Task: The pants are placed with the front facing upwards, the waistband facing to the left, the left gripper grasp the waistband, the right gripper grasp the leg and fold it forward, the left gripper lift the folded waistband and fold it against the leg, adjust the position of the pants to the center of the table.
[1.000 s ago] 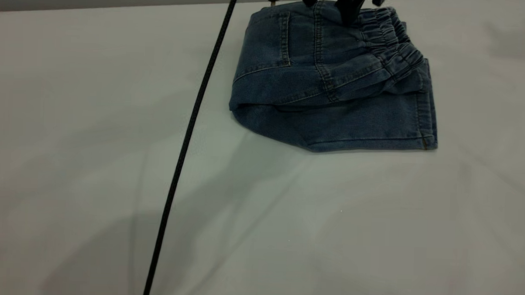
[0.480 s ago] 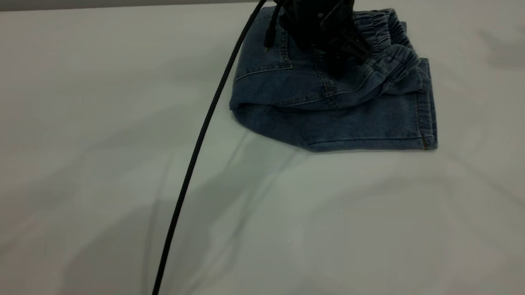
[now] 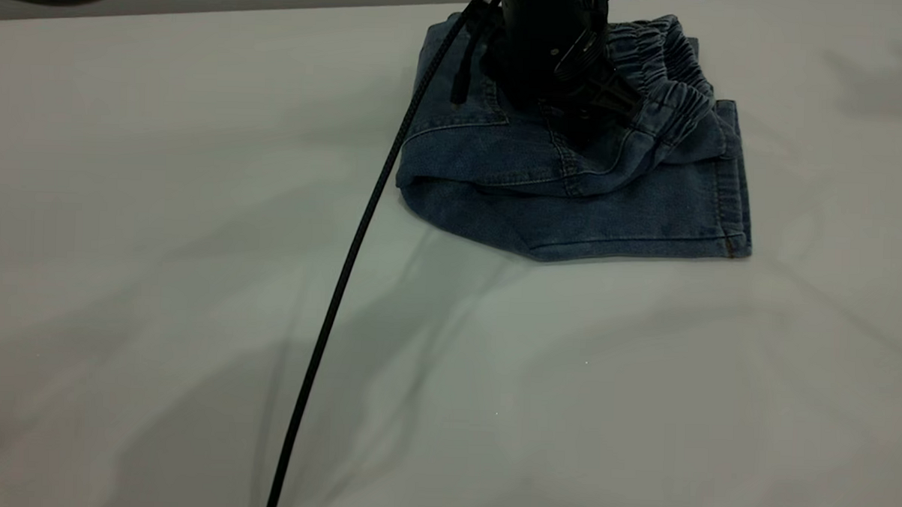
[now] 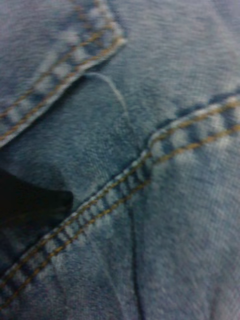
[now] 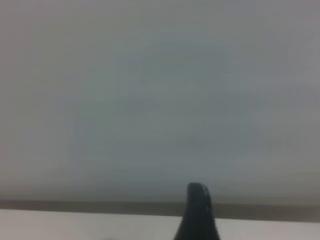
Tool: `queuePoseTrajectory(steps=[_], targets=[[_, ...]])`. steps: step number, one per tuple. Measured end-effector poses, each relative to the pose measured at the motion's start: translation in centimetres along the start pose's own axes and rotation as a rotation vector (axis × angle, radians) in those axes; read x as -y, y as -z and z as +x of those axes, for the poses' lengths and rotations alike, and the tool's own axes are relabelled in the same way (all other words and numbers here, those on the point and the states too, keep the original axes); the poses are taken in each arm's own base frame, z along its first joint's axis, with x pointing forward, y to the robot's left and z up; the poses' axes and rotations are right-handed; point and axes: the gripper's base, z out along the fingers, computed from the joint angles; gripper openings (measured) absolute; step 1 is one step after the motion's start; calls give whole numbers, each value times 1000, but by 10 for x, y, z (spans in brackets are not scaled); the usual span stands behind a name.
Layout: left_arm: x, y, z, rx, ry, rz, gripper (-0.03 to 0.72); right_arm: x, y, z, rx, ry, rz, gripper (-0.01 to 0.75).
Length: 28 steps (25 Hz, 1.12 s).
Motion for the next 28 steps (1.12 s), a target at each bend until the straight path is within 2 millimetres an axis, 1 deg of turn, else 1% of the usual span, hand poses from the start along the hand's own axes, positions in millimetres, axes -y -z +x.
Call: queuePoseTrajectory(steps=[2, 9, 14, 16, 18, 21, 24, 28], targets=[[0, 0, 3, -36, 38, 5, 517, 0, 0, 0, 0, 0, 0, 477], [3, 7, 14, -178, 91, 32, 517, 0, 0, 0, 1, 1, 1, 477], [5, 14, 15, -254, 113, 47, 517, 0, 0, 0, 1, 1, 1, 477], [4, 18, 13, -267, 100, 44, 517, 0, 0, 0, 1, 1, 1, 477], [2, 23, 8, -258, 77, 38, 517, 0, 0, 0, 1, 2, 1, 477], [-3, 37, -6, -210, 30, 15, 517, 0, 0, 0, 1, 3, 1, 477], [-7, 57, -21, -180, 12, 15, 517, 0, 0, 0, 1, 4, 1, 477], [-13, 87, -44, -66, -32, 11, 517, 0, 0, 0, 1, 7, 1, 477]])
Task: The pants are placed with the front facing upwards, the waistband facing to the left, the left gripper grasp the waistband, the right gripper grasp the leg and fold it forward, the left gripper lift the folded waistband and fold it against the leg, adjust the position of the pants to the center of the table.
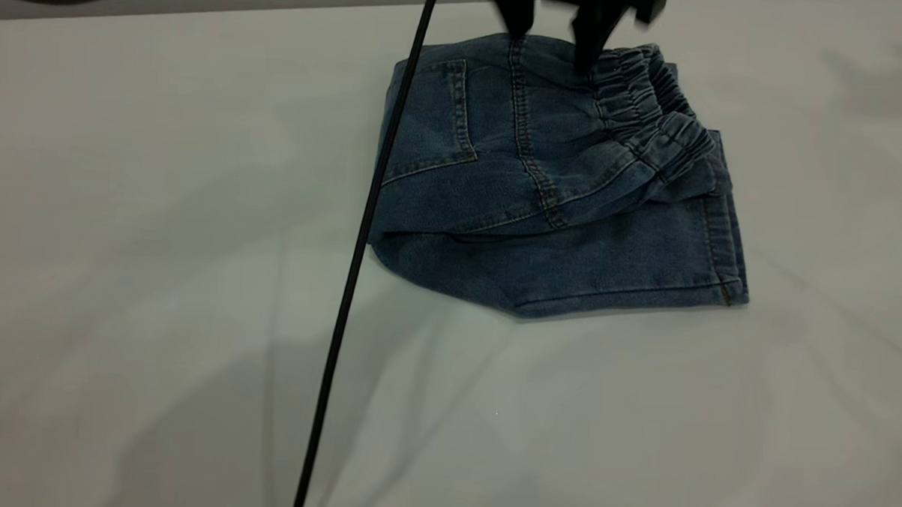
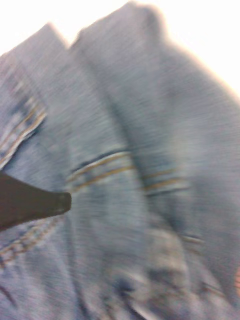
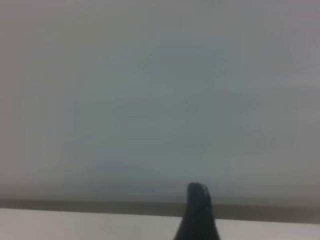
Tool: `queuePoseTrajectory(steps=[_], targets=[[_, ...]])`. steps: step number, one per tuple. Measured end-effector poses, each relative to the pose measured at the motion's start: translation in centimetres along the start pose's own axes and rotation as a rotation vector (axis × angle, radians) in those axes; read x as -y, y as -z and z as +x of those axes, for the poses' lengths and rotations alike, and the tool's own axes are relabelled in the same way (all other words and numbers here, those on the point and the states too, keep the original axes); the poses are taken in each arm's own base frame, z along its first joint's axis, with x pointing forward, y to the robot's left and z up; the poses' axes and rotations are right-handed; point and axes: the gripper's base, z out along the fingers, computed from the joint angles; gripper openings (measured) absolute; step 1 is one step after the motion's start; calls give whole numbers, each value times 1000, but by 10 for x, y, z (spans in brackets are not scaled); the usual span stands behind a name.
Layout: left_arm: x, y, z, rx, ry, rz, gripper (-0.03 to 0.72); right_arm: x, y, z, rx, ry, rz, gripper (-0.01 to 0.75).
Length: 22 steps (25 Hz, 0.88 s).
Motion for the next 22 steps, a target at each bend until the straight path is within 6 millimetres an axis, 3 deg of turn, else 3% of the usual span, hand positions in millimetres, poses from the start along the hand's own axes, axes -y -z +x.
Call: queuePoseTrajectory(steps=[3, 7, 11, 16, 22], targets=[[-8, 30, -15, 109, -27, -32, 517, 0, 0, 0, 0, 0, -1, 477], [-20, 91, -30, 258, -25, -45, 517, -5, 13, -4, 23, 31, -2, 477], [-31, 151, -33, 361, -6, -47, 504, -17, 32, -7, 46, 25, -41, 477], [-48, 242, -24, 524, 21, -52, 498, -33, 61, -6, 63, 17, -81, 477], [-63, 320, 4, 620, 13, -69, 498, -50, 104, 3, 72, 28, -87, 477]])
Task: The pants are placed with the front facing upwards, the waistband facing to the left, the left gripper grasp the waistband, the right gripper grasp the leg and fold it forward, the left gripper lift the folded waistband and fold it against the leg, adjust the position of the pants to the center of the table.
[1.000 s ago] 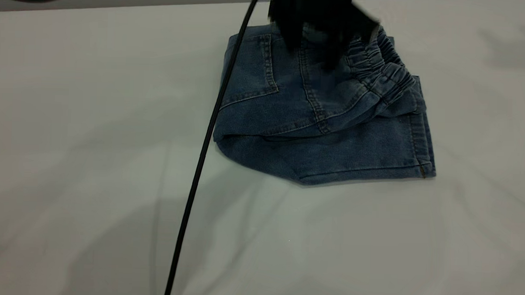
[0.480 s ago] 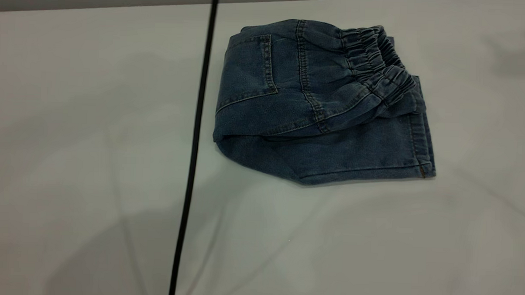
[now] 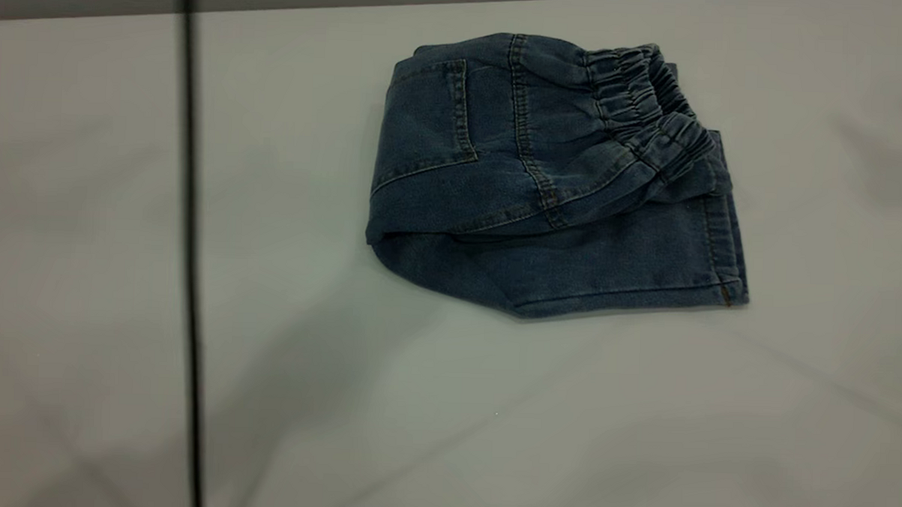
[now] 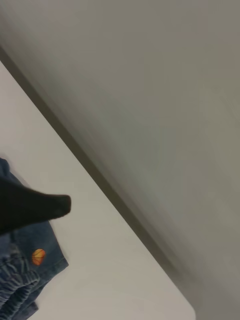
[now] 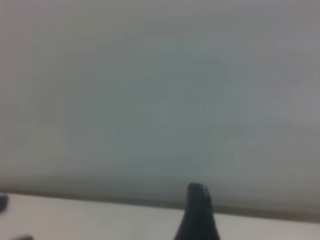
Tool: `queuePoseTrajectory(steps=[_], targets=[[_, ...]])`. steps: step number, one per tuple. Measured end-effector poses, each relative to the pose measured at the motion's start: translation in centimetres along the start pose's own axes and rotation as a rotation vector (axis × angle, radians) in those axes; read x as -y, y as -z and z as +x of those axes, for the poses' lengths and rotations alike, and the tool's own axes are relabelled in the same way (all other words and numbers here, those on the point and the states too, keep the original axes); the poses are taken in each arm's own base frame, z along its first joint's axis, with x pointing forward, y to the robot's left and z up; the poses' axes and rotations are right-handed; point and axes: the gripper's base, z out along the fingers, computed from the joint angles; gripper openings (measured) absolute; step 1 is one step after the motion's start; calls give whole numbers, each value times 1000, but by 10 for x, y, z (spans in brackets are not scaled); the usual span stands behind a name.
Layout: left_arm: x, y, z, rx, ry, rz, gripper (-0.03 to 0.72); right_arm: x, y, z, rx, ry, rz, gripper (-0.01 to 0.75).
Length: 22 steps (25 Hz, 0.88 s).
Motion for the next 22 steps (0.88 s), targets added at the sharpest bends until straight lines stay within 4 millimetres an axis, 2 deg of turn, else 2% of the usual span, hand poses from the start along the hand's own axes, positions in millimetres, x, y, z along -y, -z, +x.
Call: queuePoseTrajectory(steps=[6, 10, 17, 22], targets=[[-16, 71, 3, 25, 16, -1, 498, -25, 48, 21, -6, 9, -14, 477], [-24, 116, 18, 25, 35, 1, 498, -44, 81, 44, -8, 34, -49, 477], [-34, 192, 66, 17, 96, 21, 498, -73, 128, 110, -32, 51, -123, 477], [-35, 238, 117, 12, 123, 60, 498, -88, 157, 163, -29, 52, -155, 477]])
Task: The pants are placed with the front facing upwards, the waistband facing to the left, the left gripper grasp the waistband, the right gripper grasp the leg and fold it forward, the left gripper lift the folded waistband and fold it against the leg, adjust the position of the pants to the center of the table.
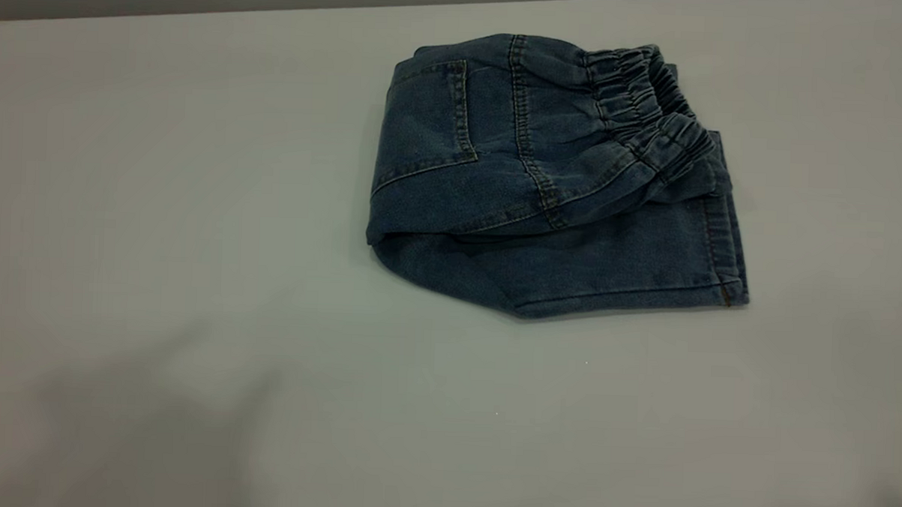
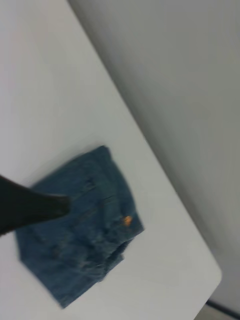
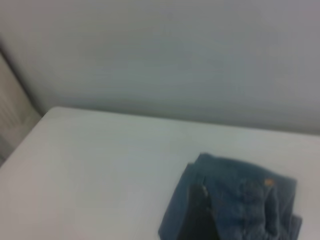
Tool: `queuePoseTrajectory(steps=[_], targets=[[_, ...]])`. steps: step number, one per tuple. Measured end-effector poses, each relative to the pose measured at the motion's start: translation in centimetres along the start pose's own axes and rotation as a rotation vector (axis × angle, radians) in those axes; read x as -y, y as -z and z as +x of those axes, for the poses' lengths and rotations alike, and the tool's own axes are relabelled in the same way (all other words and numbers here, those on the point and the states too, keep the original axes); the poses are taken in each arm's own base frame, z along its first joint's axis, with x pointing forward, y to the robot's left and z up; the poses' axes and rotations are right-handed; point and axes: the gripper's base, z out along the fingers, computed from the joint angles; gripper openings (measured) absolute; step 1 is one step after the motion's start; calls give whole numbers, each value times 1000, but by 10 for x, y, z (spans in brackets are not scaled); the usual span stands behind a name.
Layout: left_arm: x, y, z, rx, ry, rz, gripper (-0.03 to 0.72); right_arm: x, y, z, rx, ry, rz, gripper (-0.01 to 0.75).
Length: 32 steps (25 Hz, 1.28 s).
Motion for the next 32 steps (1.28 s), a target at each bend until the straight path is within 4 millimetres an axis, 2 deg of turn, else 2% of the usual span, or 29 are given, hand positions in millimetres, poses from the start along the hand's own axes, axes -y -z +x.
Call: queuePoseTrajectory(steps=[4, 8, 11, 17, 22, 25, 28, 32], targets=[[-5, 30, 48, 4, -1, 0, 498, -13, 16, 40, 14, 67, 9, 477], [-10, 52, 100, 13, -5, -2, 498, -23, 31, 77, 40, 119, 21, 477], [-12, 61, 138, 20, -7, -9, 498, -23, 36, 108, 39, 128, 66, 477], [-13, 62, 200, 27, -5, -10, 498, -5, 21, 165, -51, 118, 146, 477], [-14, 63, 233, 57, 1, -10, 498, 12, 17, 196, -114, 115, 221, 477], [-13, 59, 246, 60, 4, -10, 498, 22, 21, 204, -75, 115, 309, 477], [-11, 46, 258, 10, -1, -10, 498, 30, 23, 209, -45, 129, 372, 477], [-8, 24, 273, -80, 12, -12, 498, 38, 11, 218, -77, 120, 379, 477]])
